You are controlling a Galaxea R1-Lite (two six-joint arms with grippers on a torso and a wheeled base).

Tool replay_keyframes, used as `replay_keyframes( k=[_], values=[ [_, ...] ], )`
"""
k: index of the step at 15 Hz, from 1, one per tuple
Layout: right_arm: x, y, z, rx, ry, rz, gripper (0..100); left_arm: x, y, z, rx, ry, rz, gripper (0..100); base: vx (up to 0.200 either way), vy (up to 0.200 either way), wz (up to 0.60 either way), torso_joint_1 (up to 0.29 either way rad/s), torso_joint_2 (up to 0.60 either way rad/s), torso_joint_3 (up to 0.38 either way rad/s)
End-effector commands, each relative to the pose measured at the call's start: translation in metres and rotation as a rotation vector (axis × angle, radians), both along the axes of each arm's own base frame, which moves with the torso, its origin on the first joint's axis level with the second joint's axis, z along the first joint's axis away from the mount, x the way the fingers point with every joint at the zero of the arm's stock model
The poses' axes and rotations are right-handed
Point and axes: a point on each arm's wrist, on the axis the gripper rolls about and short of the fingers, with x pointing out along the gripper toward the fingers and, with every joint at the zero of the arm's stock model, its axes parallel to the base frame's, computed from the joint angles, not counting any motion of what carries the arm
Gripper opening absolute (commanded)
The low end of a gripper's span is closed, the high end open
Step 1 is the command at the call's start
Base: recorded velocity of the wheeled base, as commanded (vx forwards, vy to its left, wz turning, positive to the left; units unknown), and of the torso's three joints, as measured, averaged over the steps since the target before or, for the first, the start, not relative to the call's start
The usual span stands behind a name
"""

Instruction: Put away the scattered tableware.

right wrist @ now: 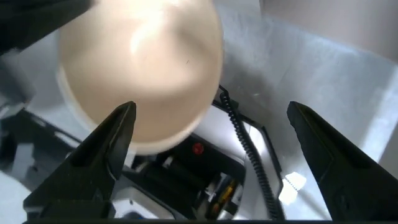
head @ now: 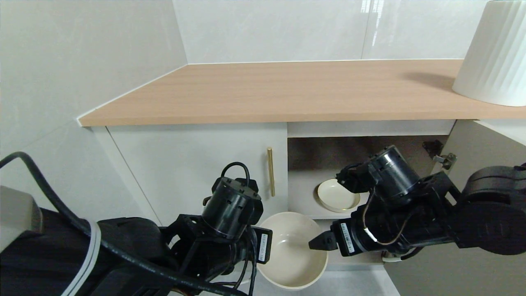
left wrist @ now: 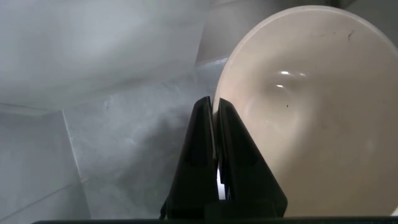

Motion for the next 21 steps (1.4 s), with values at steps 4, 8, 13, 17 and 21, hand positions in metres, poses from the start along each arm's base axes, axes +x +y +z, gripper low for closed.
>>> replay_keyframes(
  k=[4,8,13,17,21],
  values=[
    [0.012,0.011,-0.019,-0.023,0.034,-0.036,100,-0.006,0.000,0.001,0.011,-0.015,-0.030,0,0.000,0.000,0.00,0.000,0.00,0.000],
    [0.014,0.013,-0.024,-0.023,0.036,-0.035,0,-0.006,0.000,0.001,0.006,-0.022,-0.031,0,0.000,0.000,0.00,0.000,0.00,0.000],
    [0.013,0.013,-0.023,-0.022,0.033,-0.033,0,-0.006,0.000,-0.001,0.014,-0.016,-0.033,0,0.000,0.000,0.00,0.000,0.00,0.000],
    [0.012,0.014,-0.025,-0.028,0.041,-0.027,0,-0.006,0.000,-0.001,0.022,-0.024,-0.030,100,0.000,0.000,0.00,0.000,0.00,0.000],
    [0.018,0.011,-0.036,-0.051,0.060,-0.100,0,-0.003,0.001,0.002,0.012,-0.052,-0.005,100,0.000,0.000,0.00,0.000,0.00,0.000]
  ],
)
